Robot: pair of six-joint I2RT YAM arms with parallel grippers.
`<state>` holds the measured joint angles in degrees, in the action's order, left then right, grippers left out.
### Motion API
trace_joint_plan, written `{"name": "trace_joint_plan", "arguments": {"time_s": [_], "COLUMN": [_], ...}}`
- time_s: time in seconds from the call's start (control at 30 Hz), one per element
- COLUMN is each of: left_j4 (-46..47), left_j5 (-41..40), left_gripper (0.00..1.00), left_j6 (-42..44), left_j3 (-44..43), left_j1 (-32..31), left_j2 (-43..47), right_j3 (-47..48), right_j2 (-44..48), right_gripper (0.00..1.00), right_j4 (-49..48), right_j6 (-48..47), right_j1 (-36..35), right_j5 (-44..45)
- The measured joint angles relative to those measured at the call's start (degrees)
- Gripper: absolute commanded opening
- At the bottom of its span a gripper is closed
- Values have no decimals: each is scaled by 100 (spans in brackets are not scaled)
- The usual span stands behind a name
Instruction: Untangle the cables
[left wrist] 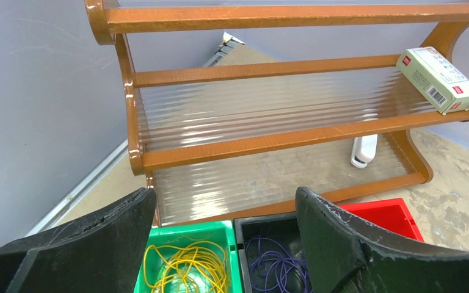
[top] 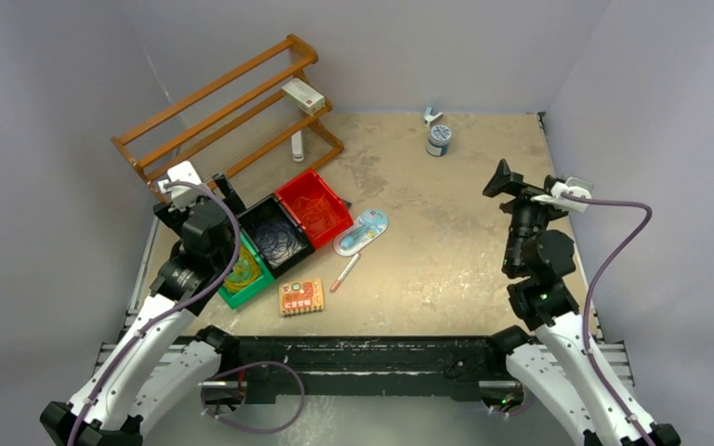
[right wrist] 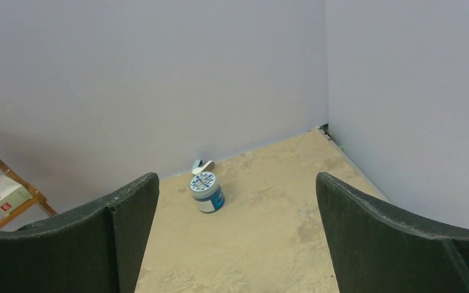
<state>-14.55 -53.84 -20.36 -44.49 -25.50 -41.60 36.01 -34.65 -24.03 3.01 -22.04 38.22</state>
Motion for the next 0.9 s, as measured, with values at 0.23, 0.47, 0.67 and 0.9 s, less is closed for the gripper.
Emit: {"name": "trace_joint_plan", "arguments": {"time_s": [0.23,0.47,0.67,0.9], "left_j4": [31,-13,-4,57], "left_j5": [7,-4,-61,-162], "left_gripper": [84,84,84,84], "left_j6": [-50,-264,-328,-358], "left_j3": [76,133,133,140], "left_j1": [0,0,0,0], "left_j2": [-155,-284,-286,-345], "right_j3": [0,0,0,0], "right_j2": [-177,-254,-245,-245], "right_gripper": [100,100,100,99], "right_j4": [17,-22,-63,-146], "right_j6": [87,13,-59,-72], "right_j1": [0,0,0,0], "right_j5": [-33,-179,-195,-195]}}
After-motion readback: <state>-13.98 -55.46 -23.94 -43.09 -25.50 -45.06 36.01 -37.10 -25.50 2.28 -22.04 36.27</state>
